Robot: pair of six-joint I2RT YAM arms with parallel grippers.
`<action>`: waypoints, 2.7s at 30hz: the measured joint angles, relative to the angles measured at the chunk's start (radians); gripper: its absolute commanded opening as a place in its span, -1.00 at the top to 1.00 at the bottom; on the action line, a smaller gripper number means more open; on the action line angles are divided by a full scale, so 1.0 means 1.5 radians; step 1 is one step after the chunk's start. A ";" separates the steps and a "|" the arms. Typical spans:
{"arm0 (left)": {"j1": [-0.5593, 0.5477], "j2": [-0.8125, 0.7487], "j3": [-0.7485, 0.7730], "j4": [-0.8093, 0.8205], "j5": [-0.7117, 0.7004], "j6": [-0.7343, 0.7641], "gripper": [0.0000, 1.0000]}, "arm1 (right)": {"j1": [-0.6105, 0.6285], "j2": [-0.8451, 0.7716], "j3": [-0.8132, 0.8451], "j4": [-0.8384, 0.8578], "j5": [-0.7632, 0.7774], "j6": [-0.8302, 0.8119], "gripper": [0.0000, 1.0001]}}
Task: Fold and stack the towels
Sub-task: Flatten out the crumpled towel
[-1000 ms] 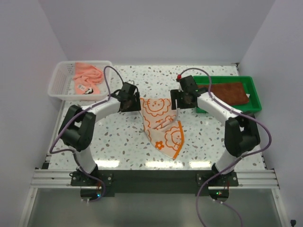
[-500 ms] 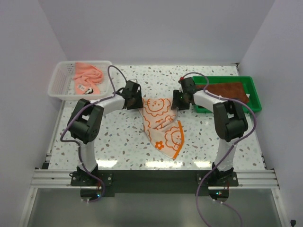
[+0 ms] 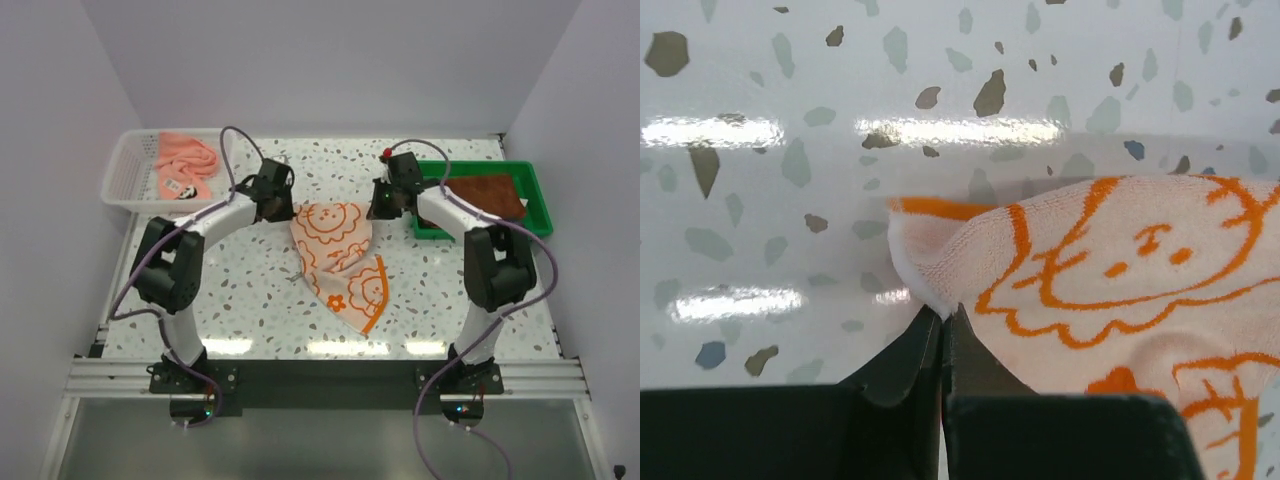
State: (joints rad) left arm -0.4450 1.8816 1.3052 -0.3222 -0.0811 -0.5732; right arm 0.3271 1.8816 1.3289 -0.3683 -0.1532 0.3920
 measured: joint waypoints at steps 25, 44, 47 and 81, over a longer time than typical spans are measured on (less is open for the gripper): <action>-0.109 -0.423 -0.328 -0.105 0.088 -0.028 -0.49 | 0.035 -0.372 -0.215 -0.217 -0.024 -0.069 -0.08; -0.033 -0.222 -0.293 0.014 0.169 -0.050 0.39 | 0.035 -0.112 -0.162 -0.061 -0.082 0.019 -0.02; -0.033 -0.219 -0.292 0.018 0.171 -0.048 0.61 | 0.035 -0.100 -0.162 -0.051 -0.095 0.025 0.28; 0.009 -0.100 -0.026 0.099 -0.055 0.132 0.17 | 0.035 -0.112 -0.062 -0.021 -0.007 -0.056 0.17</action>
State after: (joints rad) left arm -0.4313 1.7317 1.2659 -0.1738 -0.1642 -0.3756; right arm 0.3798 1.7138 1.2362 -0.3996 -0.1635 0.3073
